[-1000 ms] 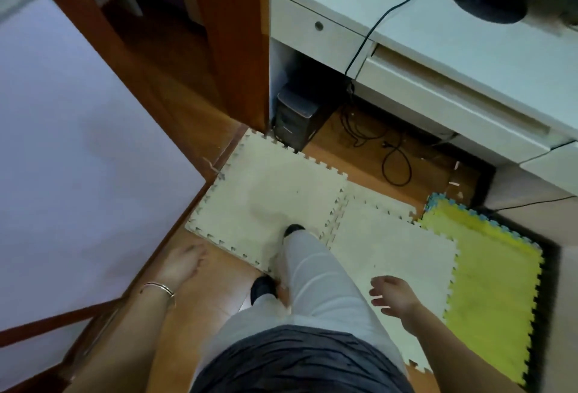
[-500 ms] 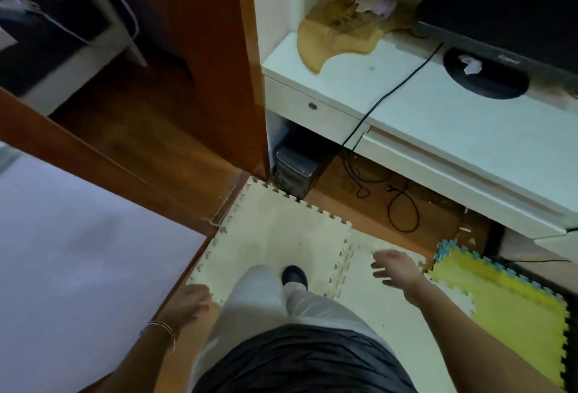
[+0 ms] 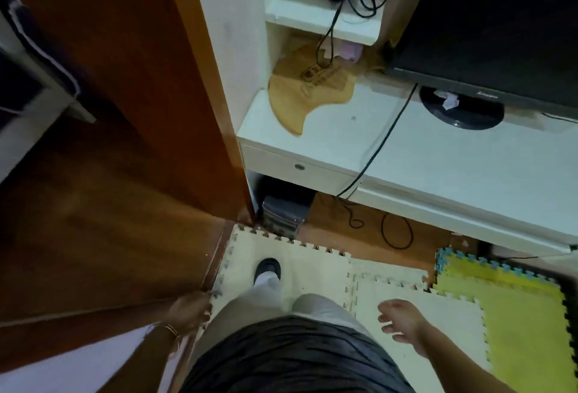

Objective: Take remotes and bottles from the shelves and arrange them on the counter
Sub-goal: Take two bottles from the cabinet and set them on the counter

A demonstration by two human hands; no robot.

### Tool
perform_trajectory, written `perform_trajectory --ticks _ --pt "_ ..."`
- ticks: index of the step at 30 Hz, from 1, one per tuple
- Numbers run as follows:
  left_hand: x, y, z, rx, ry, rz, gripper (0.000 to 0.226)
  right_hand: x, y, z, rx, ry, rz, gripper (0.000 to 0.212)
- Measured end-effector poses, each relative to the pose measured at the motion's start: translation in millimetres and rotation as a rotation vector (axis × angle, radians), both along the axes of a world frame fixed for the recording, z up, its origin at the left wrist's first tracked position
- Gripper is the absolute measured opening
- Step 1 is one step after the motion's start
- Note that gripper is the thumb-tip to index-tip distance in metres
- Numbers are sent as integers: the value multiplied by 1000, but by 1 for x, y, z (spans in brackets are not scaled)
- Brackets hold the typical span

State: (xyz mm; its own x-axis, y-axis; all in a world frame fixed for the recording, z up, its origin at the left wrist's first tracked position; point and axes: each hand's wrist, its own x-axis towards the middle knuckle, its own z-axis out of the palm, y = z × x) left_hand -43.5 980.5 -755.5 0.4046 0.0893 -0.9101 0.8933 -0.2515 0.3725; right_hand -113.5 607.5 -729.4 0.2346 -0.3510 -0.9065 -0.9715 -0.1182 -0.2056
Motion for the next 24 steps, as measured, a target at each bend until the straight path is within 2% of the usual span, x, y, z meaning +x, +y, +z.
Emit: perform_trajectory --ticks 4,6,11,14,17,21,24 --pt "78 0 25 -40 -107 24 20 25 20 3 28 -27 -103 14" --pt "106 -2 33 -32 -142 4 30 36 27 4 42 -45 -99 15" --pt "149 -20 58 -4 -312 -113 15 82 32 24 62 -96 27 9" --pt "169 -43 90 -1 -466 -239 17 128 26 58 19 -346 158 4" --pt "197 -74 148 -43 -702 -361 20 183 19 113 -49 -627 231 15" --pt "235 -115 241 -204 -1011 -443 14 248 15 221 -54 -1022 264 16" --pt "259 -140 318 -306 -1265 -462 20 280 16 306 -168 -1318 330 18"
